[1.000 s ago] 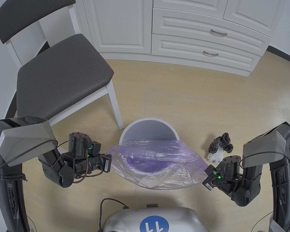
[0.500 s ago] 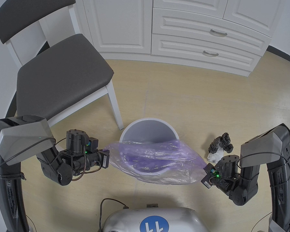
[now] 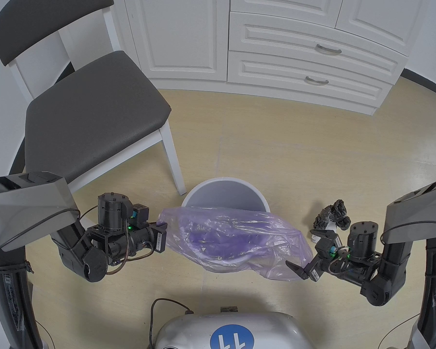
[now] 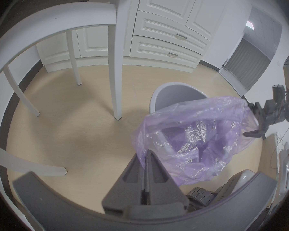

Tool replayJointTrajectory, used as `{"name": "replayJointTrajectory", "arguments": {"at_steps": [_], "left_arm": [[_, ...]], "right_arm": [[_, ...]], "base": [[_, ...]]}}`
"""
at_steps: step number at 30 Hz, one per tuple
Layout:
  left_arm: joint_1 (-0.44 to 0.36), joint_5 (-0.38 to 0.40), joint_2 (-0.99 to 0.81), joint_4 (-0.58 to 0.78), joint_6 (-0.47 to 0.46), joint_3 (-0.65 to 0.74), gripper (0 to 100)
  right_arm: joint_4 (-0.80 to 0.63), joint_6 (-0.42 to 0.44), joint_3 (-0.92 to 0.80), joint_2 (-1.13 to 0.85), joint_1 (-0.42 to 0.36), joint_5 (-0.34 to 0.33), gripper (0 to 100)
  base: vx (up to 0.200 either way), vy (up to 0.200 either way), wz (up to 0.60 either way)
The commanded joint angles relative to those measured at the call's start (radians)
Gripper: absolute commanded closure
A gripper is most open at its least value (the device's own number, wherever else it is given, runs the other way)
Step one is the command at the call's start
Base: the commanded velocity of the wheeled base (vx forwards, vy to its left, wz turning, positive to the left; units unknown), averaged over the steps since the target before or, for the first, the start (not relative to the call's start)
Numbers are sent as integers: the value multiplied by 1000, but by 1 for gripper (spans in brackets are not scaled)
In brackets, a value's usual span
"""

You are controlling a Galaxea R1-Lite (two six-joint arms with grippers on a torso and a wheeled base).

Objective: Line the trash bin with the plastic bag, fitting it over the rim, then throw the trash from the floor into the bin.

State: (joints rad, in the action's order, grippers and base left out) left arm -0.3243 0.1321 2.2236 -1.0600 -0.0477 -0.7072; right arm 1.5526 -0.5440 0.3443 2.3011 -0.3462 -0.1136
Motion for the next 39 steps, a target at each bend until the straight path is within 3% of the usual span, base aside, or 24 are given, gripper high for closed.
{"name": "replayJointTrajectory", "arguments": {"at_steps": [1,3,7,17,21,22,23,27,31,39], "left_arm": [[-1,0,8,-2,0,0,100],[-1,0,8,-2,-1,0,100],[-1,0,10,-2,-1,0,100],[13,-2,67,9,-1,-37,100],[42,-2,97,14,-4,-60,100],[42,-2,97,14,-4,-60,100],[53,-2,120,15,-6,-72,100],[59,-2,139,17,-6,-83,100],[59,-2,137,17,-6,-81,100],[60,-2,139,18,-6,-81,100]], "right_arm": [[18,87,-117,-253,46,-262,0],[18,122,-125,-278,58,-324,0],[18,156,-110,-265,85,-365,0],[18,194,-4,-66,207,-583,0],[18,361,2,-60,246,-810,0],[18,361,2,-60,246,-810,0],[18,414,13,-57,286,-919,0],[18,484,44,-40,366,-1064,0],[18,498,70,-6,404,-1101,0],[18,496,79,11,414,-1101,0]], "base": [[0,0,0],[0,0,0],[0,0,0],[0,0,0],[0,0,0],[0,0,0],[0,0,0],[0,0,0],[0,0,0],[0,0,0]]}}
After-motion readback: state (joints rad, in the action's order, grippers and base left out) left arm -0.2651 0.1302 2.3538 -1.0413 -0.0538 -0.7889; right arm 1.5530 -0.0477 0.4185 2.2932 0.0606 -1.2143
